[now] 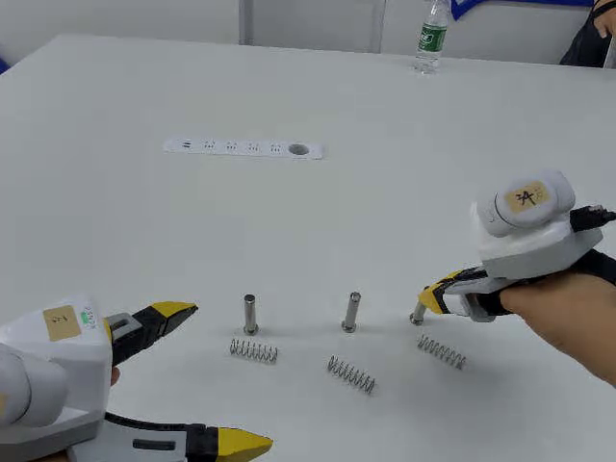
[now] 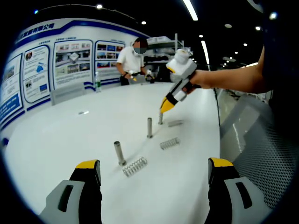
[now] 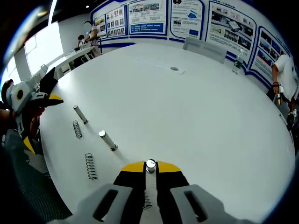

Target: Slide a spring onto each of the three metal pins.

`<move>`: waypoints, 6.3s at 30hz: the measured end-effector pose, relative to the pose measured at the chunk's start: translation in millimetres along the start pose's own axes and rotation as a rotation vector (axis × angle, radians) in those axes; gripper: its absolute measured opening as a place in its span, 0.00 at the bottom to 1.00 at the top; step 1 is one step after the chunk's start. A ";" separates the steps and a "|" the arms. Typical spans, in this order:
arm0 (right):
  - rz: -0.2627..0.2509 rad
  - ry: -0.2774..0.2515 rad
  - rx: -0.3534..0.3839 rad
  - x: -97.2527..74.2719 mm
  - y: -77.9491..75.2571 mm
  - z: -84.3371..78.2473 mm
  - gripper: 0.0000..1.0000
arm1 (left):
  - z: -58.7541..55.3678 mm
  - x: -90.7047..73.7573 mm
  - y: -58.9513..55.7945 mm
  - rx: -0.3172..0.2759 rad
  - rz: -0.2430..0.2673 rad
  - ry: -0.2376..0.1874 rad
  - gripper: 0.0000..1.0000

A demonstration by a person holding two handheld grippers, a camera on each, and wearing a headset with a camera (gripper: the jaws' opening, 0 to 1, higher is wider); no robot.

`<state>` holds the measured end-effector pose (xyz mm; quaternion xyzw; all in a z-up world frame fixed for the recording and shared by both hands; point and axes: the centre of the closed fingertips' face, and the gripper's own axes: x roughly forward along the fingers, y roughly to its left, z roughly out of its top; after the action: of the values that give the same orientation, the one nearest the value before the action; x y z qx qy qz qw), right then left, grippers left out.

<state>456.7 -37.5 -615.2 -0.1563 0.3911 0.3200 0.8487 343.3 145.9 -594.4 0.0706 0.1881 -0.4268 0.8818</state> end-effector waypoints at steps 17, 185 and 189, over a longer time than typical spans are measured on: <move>0.000 0.011 0.004 -4.4 0.2 -8.1 0.09 | 0.0 0.3 -1.2 0.002 -0.003 0.002 0.97; 0.457 -0.239 -0.016 -34.1 144.3 50.7 0.12 | 42.6 72.7 -48.0 -0.193 -0.277 -0.114 0.29; 0.472 -0.248 0.009 -35.1 146.7 51.8 0.12 | 45.0 73.4 -48.0 -0.191 -0.276 -0.124 0.26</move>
<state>371.1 83.9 -557.1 -0.0167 0.3112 0.5241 0.7926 359.6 49.7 -580.0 -0.0664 0.1809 -0.5274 0.8275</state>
